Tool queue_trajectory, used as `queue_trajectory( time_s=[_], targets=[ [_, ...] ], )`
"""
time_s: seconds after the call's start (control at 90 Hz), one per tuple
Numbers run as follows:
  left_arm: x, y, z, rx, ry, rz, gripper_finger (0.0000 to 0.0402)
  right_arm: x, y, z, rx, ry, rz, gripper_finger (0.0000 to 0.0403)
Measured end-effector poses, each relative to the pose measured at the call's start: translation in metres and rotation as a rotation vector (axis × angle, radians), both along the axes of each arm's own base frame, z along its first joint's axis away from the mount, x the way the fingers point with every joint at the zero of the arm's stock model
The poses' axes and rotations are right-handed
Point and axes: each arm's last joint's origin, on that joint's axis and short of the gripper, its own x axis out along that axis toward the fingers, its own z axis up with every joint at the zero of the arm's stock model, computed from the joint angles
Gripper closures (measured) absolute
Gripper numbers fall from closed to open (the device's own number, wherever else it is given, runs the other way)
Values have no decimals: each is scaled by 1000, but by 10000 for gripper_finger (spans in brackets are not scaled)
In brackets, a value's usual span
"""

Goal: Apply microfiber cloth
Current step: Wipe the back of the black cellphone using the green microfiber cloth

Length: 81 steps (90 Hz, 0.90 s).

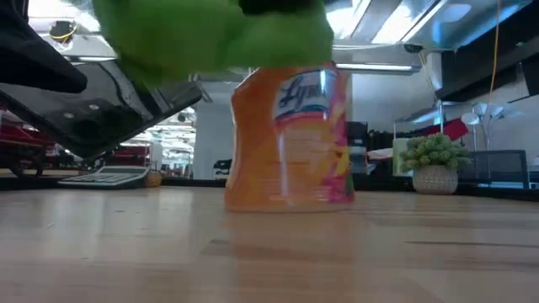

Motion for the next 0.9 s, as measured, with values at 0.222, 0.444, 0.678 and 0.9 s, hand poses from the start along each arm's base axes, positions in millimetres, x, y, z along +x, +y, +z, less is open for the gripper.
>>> queue_trajectory(
  time_s=[0.222, 0.444, 0.678, 0.9],
  targets=[
    [0, 0, 0, 4, 0, -3, 384, -4, -31, -10, -105, 143, -131, 400],
    [6, 0, 2, -5, -15, -1, 384, 0, -32, -8, -24, 128, -109, 400],
    [18, 3, -8, -35, 20, 13, 384, 10, 10, 2, 144, -68, 122, 400],
    [24, -1, -3, -33, -30, -5, 384, 35, 2, -47, 85, -17, 132, 400]
  ],
)
